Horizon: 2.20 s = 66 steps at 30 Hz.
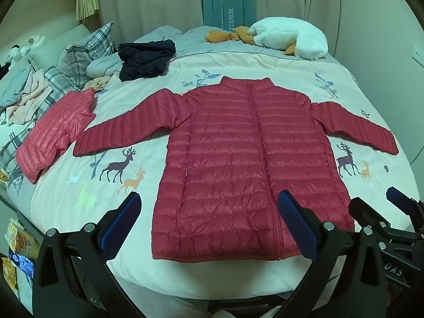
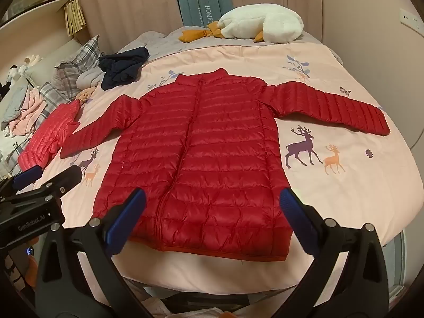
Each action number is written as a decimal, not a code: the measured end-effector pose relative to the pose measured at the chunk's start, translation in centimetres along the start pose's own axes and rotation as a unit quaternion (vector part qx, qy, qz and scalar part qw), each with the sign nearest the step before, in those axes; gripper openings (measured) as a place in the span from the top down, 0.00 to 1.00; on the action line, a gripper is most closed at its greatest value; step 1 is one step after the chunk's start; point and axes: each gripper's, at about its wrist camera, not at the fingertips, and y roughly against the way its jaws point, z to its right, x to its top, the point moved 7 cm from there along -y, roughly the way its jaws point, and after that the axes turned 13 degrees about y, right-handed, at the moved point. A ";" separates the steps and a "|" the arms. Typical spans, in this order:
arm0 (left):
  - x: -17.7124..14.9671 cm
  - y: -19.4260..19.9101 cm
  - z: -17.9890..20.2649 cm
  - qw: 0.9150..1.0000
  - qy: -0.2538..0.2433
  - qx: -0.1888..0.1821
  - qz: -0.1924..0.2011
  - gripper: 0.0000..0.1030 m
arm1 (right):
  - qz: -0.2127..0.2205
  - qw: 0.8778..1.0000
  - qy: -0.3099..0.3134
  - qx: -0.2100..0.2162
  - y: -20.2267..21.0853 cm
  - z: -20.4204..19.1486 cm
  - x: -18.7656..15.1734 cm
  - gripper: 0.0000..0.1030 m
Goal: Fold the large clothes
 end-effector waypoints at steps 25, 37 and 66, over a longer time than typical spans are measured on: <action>-0.3 -0.4 -0.3 1.000 -0.002 0.004 -0.007 0.01 | 0.001 1.000 0.002 -0.003 0.1 -0.1 -0.1 0.02; -0.7 -0.7 -0.1 1.000 -0.004 0.006 -0.012 0.01 | 0.000 1.000 0.001 -0.002 0.0 0.0 -0.2 0.02; -0.7 -0.8 -0.1 1.000 -0.004 0.008 -0.013 0.01 | -0.002 1.000 0.001 -0.002 -0.3 -0.2 -0.4 0.02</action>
